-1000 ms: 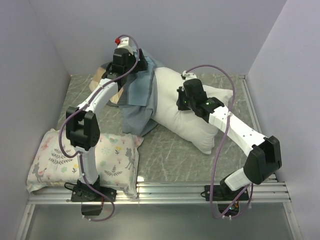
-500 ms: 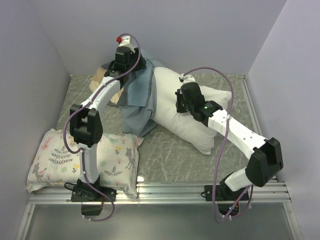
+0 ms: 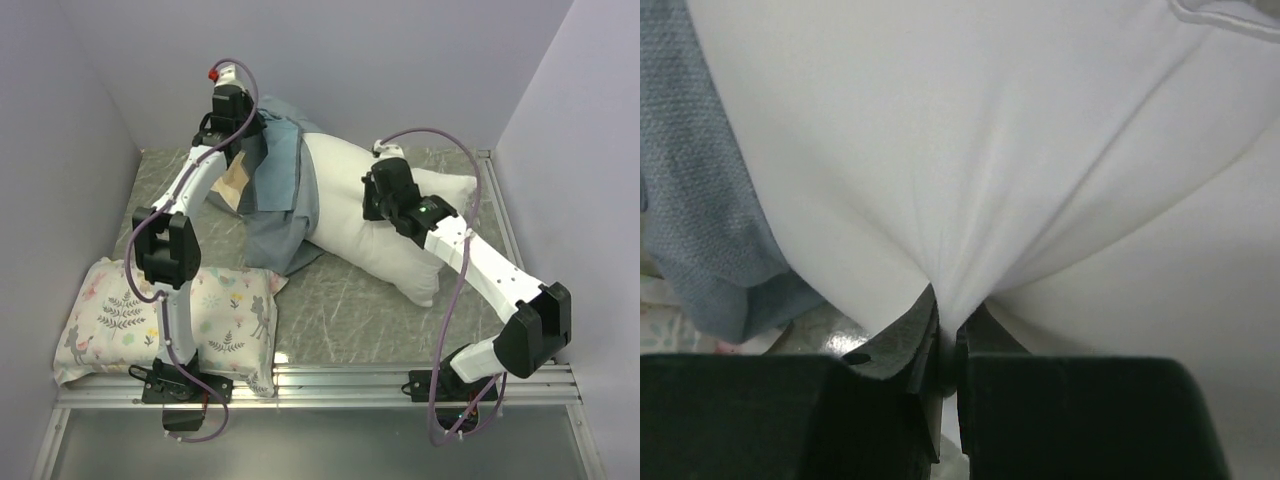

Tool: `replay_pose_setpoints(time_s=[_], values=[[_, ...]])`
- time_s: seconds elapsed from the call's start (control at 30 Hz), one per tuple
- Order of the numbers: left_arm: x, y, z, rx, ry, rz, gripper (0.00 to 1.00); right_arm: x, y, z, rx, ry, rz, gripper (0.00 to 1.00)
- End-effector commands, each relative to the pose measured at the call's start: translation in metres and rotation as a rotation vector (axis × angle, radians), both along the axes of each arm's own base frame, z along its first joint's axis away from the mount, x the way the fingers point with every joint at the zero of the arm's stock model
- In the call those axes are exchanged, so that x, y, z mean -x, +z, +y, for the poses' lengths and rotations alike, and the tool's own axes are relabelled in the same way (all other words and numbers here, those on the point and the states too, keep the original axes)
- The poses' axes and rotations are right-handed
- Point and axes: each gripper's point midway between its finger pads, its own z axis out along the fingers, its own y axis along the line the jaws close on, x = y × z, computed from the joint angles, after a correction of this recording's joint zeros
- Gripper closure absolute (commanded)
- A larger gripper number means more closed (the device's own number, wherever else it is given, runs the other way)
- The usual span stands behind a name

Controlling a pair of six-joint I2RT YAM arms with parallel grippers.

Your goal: Remove the pillowcase from the pillow

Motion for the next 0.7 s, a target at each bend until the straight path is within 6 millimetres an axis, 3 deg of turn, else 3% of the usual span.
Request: replay_pose_setpoints(time_s=[0.0, 0.1, 0.27, 0.5, 0.67], values=[[0.004, 0.039, 0.09, -0.003, 0.257, -0.049, 1.0, -0.012, 0.062, -0.042, -0.046, -0.141, -0.116, 1.0], [0.011, 0.036, 0.124, 0.014, 0.357, -0.022, 1.0, -0.021, 0.075, -0.071, -0.065, -0.213, -0.124, 1.0], [0.023, 0.032, 0.161, 0.046, 0.452, -0.001, 1.0, -0.03, 0.099, -0.102, -0.108, -0.278, -0.158, 1.0], [0.029, 0.031, 0.187, 0.03, 0.537, 0.021, 1.0, -0.037, 0.112, -0.124, -0.134, -0.331, -0.172, 1.0], [0.035, 0.037, 0.23, 0.066, 0.59, 0.009, 1.0, -0.039, 0.124, -0.137, -0.145, -0.363, -0.187, 1.0]])
